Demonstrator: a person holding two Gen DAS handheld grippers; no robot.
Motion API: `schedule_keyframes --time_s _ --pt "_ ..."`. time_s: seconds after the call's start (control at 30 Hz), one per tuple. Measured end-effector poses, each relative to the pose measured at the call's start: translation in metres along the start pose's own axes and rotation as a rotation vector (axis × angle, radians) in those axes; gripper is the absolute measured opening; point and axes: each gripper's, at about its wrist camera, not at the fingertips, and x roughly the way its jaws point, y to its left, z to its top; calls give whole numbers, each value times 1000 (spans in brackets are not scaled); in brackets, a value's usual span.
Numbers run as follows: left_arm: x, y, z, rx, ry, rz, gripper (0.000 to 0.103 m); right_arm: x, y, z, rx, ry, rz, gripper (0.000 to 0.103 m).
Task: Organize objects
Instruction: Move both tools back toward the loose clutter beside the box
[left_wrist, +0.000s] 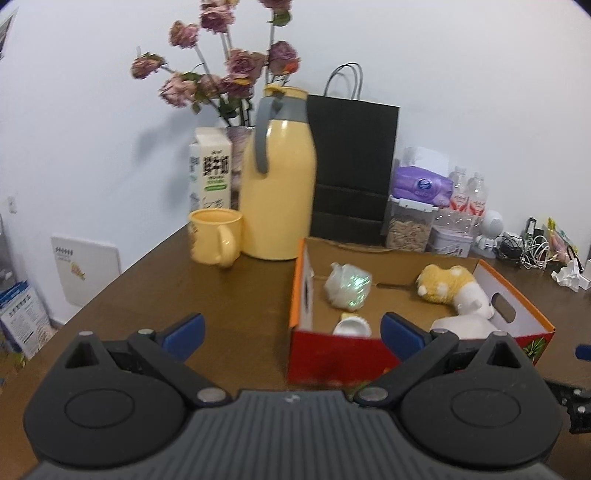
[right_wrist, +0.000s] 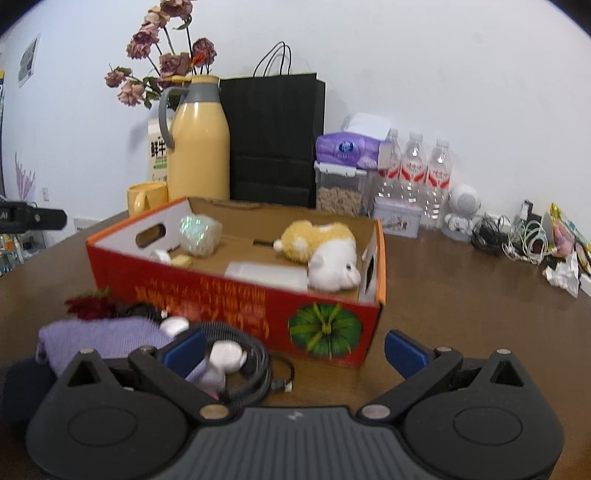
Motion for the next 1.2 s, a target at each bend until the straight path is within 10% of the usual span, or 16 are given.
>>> schedule_keyframes --time_s 1.2 --pt "-14 28 -33 -76 85 53 103 26 32 -8 -43 136 144 103"
